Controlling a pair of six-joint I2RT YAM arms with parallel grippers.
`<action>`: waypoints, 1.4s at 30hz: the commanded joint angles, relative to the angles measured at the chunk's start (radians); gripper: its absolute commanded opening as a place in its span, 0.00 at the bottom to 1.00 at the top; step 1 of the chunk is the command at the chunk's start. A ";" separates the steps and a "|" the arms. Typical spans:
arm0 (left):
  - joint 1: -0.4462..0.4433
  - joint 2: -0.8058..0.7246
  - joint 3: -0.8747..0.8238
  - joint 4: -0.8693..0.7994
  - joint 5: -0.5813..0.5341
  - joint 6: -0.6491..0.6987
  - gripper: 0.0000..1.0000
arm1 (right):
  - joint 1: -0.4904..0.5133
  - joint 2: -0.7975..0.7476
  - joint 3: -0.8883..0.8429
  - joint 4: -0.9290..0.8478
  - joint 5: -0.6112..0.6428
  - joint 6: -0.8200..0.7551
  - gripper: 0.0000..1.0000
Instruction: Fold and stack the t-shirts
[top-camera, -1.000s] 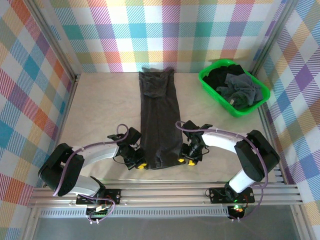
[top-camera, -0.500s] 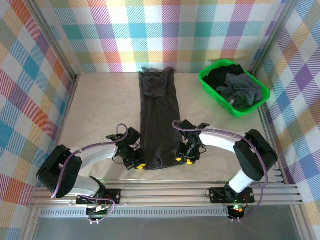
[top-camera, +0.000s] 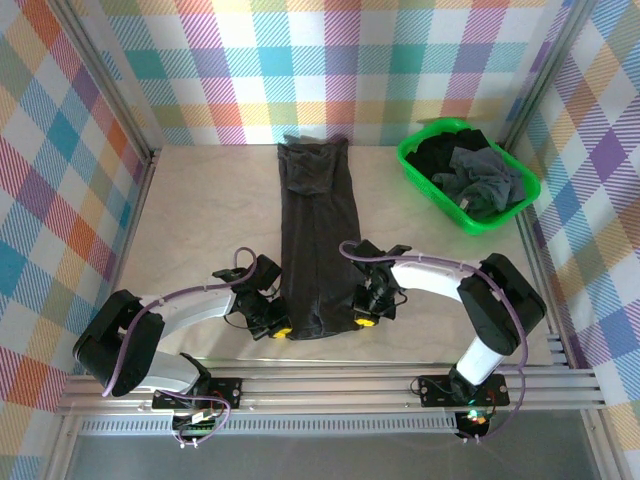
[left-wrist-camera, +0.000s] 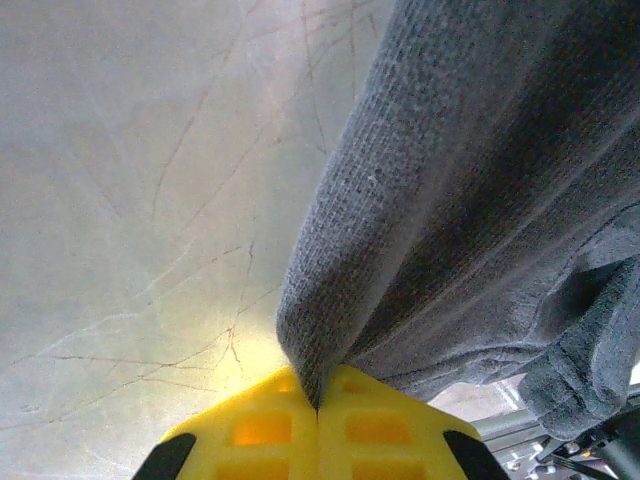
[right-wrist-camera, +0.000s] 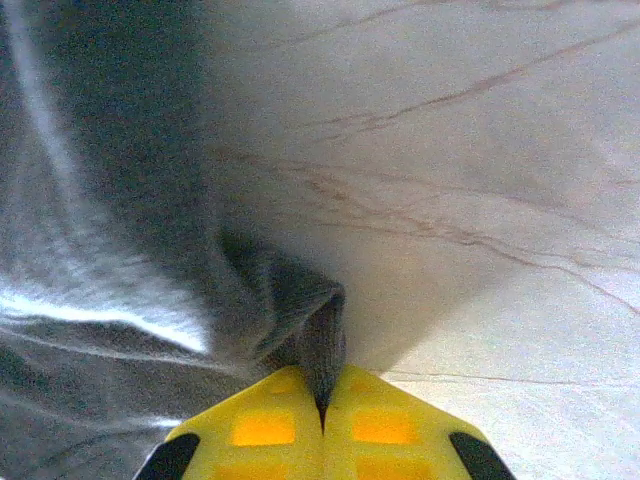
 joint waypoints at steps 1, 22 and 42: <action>-0.015 -0.025 0.011 -0.106 0.022 0.049 0.00 | 0.035 -0.038 -0.015 -0.043 -0.008 0.027 0.00; 0.094 -0.175 0.200 -0.122 -0.033 -0.084 0.00 | -0.110 -0.133 0.196 -0.144 -0.097 0.086 0.00; 0.359 0.566 0.832 -0.018 -0.040 0.051 0.00 | -0.336 0.479 0.891 -0.193 -0.047 -0.064 0.00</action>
